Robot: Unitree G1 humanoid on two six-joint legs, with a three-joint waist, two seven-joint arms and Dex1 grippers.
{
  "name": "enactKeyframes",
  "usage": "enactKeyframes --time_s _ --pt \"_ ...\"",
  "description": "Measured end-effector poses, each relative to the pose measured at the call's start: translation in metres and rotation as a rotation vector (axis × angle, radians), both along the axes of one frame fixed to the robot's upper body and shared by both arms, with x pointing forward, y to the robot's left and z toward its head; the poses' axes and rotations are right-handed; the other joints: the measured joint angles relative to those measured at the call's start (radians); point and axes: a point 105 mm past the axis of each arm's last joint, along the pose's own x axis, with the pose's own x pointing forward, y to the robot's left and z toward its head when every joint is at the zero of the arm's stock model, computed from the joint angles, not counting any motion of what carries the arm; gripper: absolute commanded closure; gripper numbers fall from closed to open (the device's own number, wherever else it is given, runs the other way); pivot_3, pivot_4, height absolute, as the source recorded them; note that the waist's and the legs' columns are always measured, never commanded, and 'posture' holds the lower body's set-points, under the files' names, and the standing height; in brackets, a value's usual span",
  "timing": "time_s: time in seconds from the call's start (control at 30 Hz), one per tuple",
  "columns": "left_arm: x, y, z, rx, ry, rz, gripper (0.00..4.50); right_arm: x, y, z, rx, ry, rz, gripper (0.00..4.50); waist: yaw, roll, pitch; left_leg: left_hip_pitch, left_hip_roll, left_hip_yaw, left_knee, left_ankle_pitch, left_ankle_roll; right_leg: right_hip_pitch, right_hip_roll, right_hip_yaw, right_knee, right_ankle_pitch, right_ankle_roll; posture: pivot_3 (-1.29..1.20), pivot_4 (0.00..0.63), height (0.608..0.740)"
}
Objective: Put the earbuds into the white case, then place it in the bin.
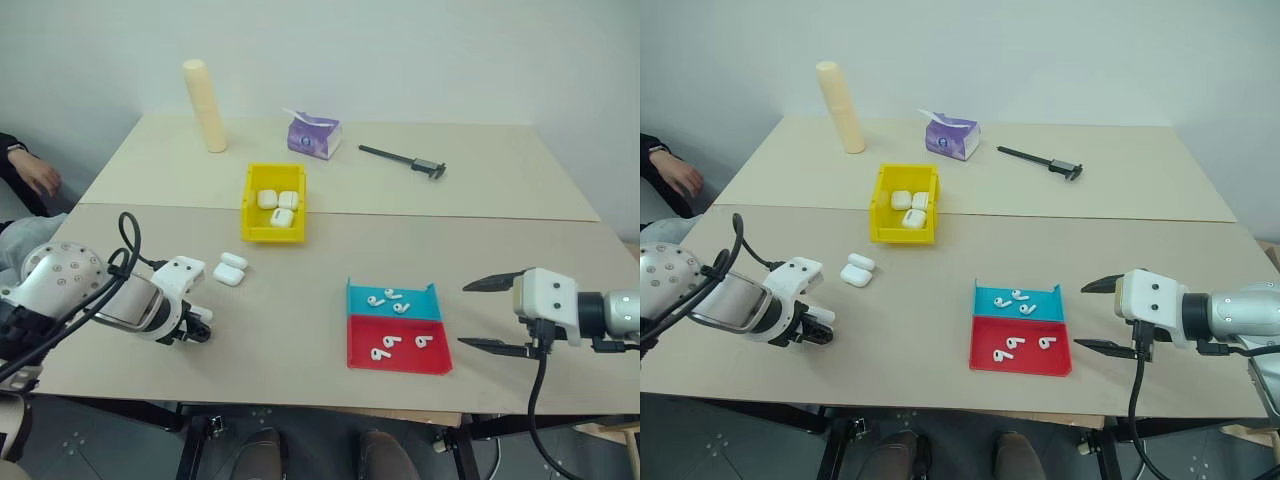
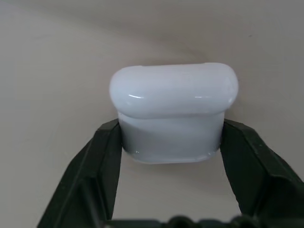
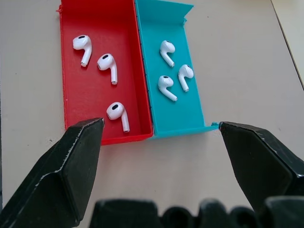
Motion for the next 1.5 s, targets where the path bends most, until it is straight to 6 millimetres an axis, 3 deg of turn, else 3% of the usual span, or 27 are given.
enactKeyframes --time_s 0.23,0.43,0.57,0.8,0.93,1.13,1.3,1.5 --pt "-0.004 0.000 0.007 0.047 -0.017 -0.082 1.72 0.000 0.000 0.000 -0.001 -0.001 -0.001 0.00 -0.004 -0.002 0.001 -0.003 0.000 0.000 0.000 0.000 0.000 -0.003 0.001 0.000 0.000 0.000 0.000 0.00 0.150 0.740" --pt "0.007 -0.011 0.046 0.012 -0.212 -0.156 1.72 0.002 -0.002 0.010 -0.027 -0.002 0.010 0.00 -0.001 -0.002 0.001 -0.003 0.000 0.000 0.000 0.000 -0.001 -0.002 0.000 -0.001 0.000 0.000 0.000 0.00 0.150 0.740" --pt "0.017 -0.047 0.065 -0.122 -0.426 -0.272 1.72 0.008 0.000 0.036 -0.038 -0.031 0.017 0.00 -0.001 -0.002 0.001 -0.003 0.000 0.000 0.000 0.001 -0.001 -0.002 0.000 -0.001 -0.001 0.000 0.000 0.00 0.150 0.740" --pt "0.020 -0.109 0.063 -0.421 -0.854 -0.474 1.72 0.009 0.021 0.060 -0.141 -0.023 0.110 0.00 -0.008 -0.001 0.001 -0.004 0.001 0.002 0.000 0.001 -0.001 -0.002 0.001 -0.001 -0.003 0.001 -0.001 0.00 0.150 0.740" --pt "0.014 -0.127 0.063 -0.504 -1.042 -0.621 1.72 0.008 0.021 0.054 -0.256 0.035 0.141 0.00 -0.001 0.002 -0.001 -0.006 0.001 0.004 0.000 0.000 -0.001 -0.003 0.000 -0.002 -0.005 0.001 -0.002 0.00 0.150 0.740" --pt "0.008 -0.143 0.050 -0.669 -1.225 -0.734 1.72 -0.001 0.051 0.037 -0.301 0.135 0.202 0.00 -0.004 0.003 -0.001 -0.010 0.002 0.000 0.003 -0.001 0.002 -0.005 0.000 -0.001 -0.005 0.001 0.000 0.00 0.150 0.740" --pt "0.002 -0.142 0.039 -0.661 -1.275 -0.781 1.72 -0.002 0.060 0.018 -0.346 0.171 0.179 1.20 -0.003 0.004 -0.002 -0.011 0.002 0.000 0.004 -0.002 0.003 -0.006 0.000 -0.001 -0.004 0.002 0.000 0.00 0.150 0.740" --pt "-0.006 -0.143 0.024 -0.657 -1.240 -0.830 1.72 -0.005 0.067 -0.002 -0.421 0.181 0.187 1.20 -0.004 0.004 -0.002 -0.017 0.003 0.000 0.008 -0.002 0.003 -0.013 0.000 -0.002 0.000 0.002 0.001 0.00 0.150 0.740"
